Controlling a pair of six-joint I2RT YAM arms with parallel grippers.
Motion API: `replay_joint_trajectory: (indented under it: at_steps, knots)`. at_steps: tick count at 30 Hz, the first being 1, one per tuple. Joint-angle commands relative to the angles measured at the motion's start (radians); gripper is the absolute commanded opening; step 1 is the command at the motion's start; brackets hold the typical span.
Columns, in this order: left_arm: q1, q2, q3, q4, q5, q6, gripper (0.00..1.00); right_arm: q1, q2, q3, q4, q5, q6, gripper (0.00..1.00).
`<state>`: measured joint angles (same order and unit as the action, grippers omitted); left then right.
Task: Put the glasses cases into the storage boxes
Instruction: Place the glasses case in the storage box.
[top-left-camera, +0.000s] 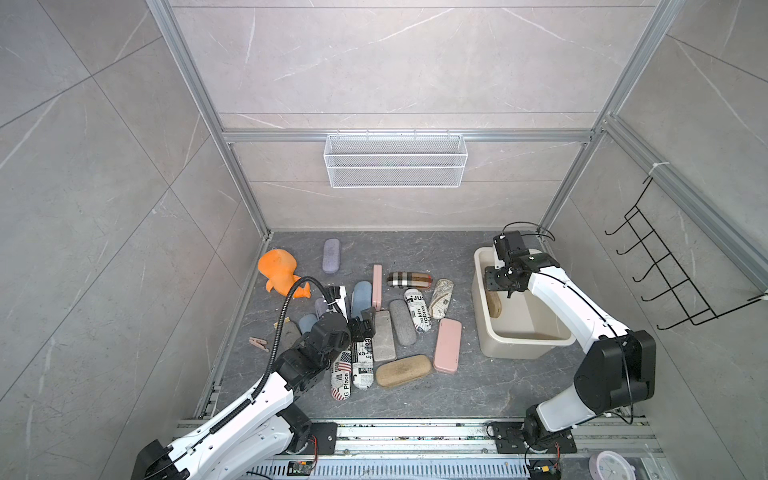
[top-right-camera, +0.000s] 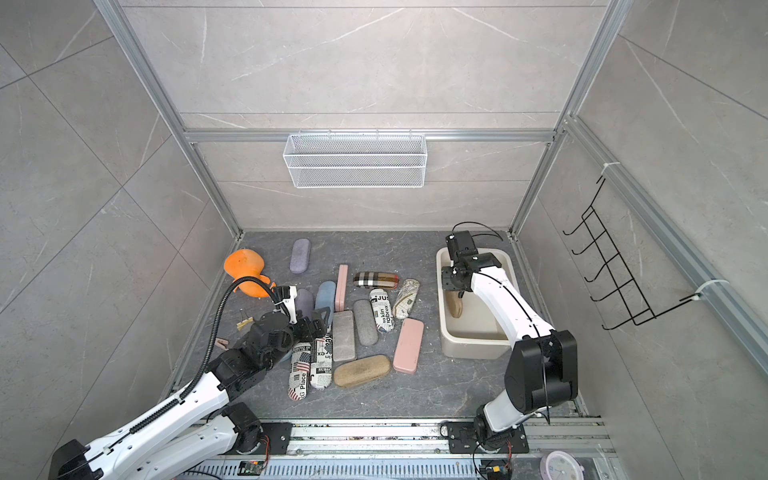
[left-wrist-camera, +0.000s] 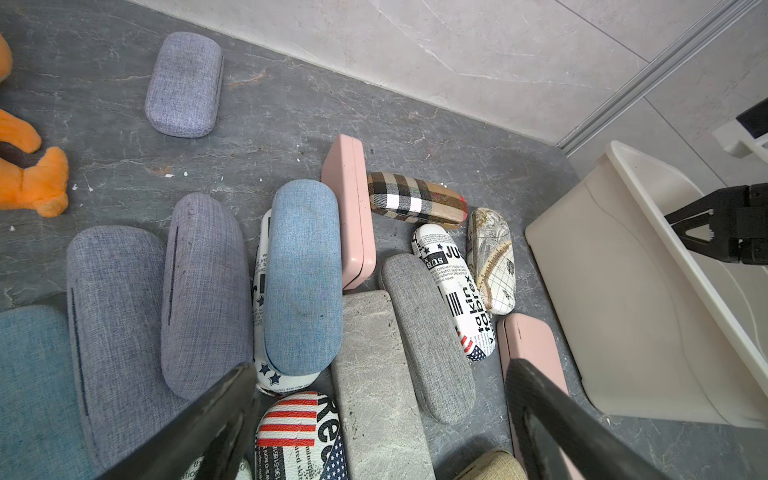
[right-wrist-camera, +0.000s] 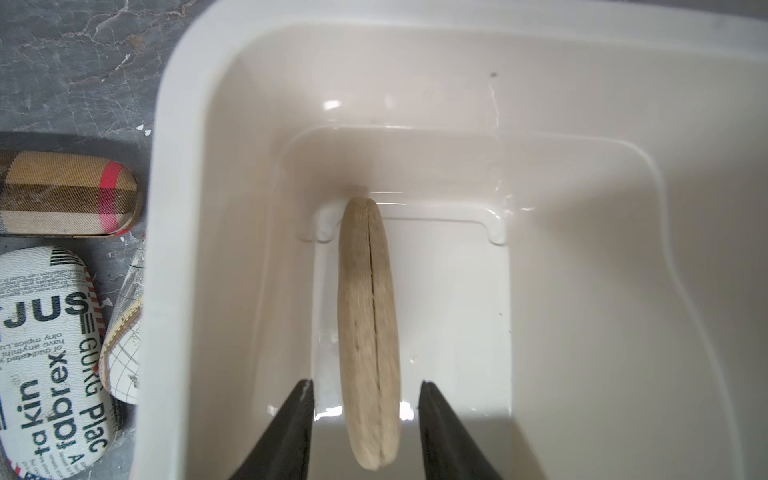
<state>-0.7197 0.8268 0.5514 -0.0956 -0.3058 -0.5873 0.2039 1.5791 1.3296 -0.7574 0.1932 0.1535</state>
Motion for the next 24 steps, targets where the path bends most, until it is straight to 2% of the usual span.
replay_joint_trajectory:
  at_steps: [1,7,12,16,24]
  knots:
    - [-0.001,0.008,0.031,0.044,0.009,0.007,0.96,-0.010,0.024,-0.033,0.050,-0.022,0.014,0.45]
    - [0.000,0.022,0.039,0.044,0.007,0.010,0.95,-0.023,0.003,-0.054,0.082,-0.057,0.031,0.46]
    - [0.000,0.071,0.052,0.047,0.008,0.015,0.96,-0.023,-0.032,-0.049,0.073,-0.067,0.062,0.52]
    - [0.000,0.144,0.100,0.004,-0.004,0.031,0.97,-0.024,-0.125,-0.067,0.099,-0.090,0.112,0.63]
    - [0.041,0.267,0.261,-0.163,-0.082,0.046,0.99,-0.013,-0.299,-0.088,0.166,-0.216,0.168,0.67]
